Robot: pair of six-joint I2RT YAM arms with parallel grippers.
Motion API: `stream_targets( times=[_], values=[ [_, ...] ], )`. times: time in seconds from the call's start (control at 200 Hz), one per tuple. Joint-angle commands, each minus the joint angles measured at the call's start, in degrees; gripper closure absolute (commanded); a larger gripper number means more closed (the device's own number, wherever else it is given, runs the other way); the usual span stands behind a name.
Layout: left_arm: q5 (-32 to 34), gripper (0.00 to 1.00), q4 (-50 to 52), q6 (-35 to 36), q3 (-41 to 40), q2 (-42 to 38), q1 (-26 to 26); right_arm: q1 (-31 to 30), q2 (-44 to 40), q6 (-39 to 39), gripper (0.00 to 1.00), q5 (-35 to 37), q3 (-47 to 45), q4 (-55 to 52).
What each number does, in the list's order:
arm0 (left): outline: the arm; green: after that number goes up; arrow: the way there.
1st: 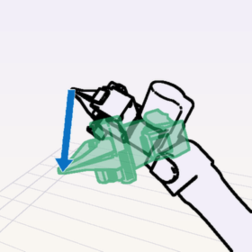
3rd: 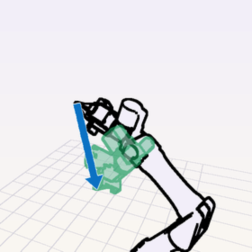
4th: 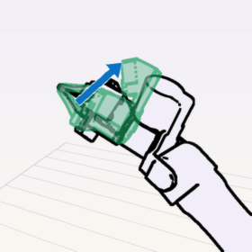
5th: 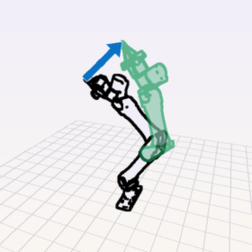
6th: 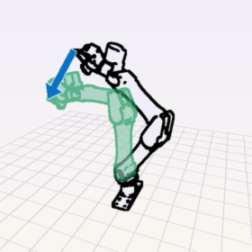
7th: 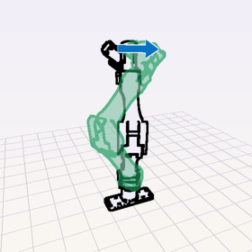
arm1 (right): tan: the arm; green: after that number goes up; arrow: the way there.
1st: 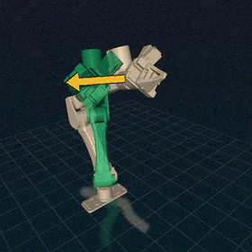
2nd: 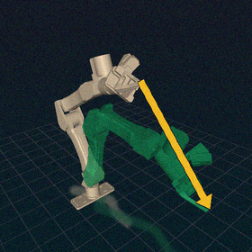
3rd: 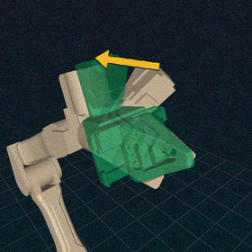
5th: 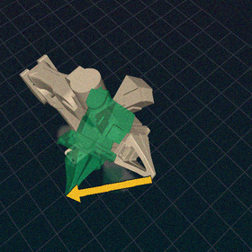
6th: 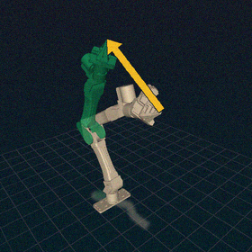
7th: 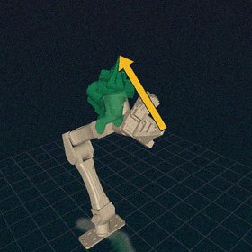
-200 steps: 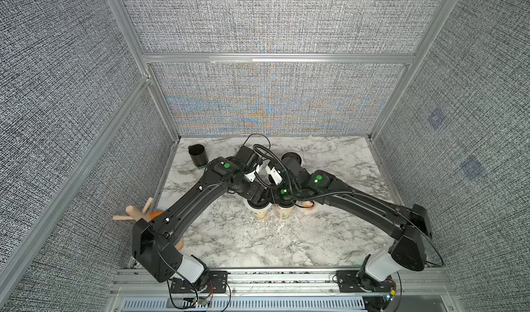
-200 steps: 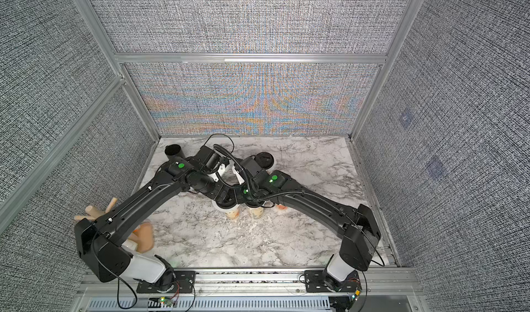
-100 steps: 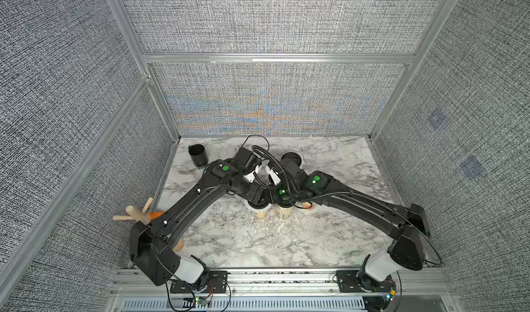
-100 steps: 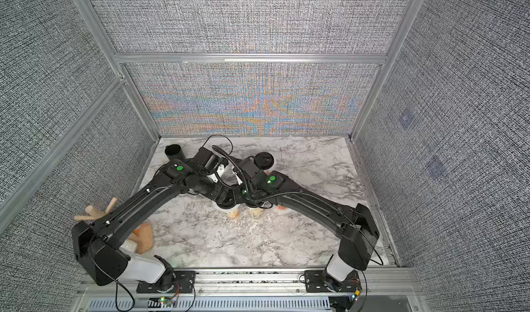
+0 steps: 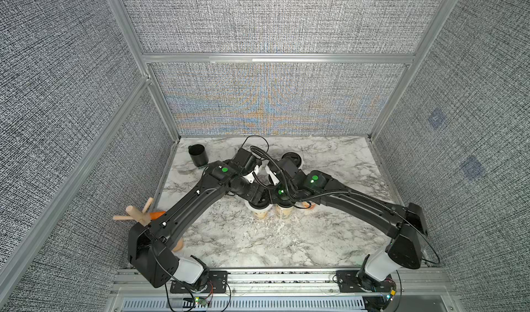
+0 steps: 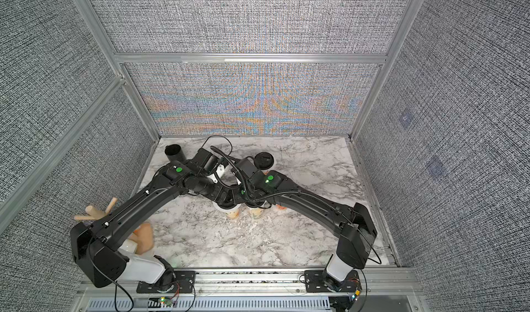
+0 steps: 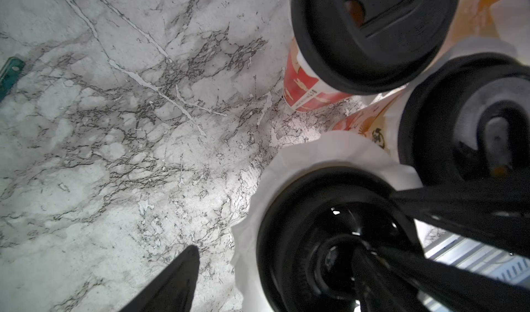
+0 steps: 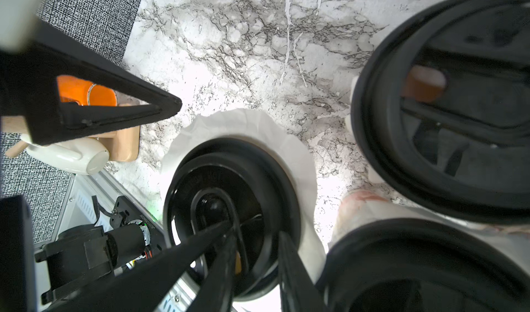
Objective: Put the leak-proof paper on the milk tea cups
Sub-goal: Secure the cup lid on the cup.
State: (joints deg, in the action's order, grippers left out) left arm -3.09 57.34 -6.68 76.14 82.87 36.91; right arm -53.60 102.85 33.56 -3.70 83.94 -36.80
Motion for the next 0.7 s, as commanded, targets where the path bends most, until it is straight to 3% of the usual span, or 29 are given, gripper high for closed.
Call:
stream_targets(
  times=[0.0, 0.691],
  values=[
    [3.92, 0.15, 8.58, 1.1, -1.85, 1.06, 0.1, -0.27, 1.44, -0.04, 0.73, -0.6, 0.0, -3.28],
    [4.86, 0.15, 7.74, 0.14, -5.1, -0.71, 0.12, -1.71, 2.63, 2.95, 0.63, -0.09, -1.94, -5.56]
  ],
)
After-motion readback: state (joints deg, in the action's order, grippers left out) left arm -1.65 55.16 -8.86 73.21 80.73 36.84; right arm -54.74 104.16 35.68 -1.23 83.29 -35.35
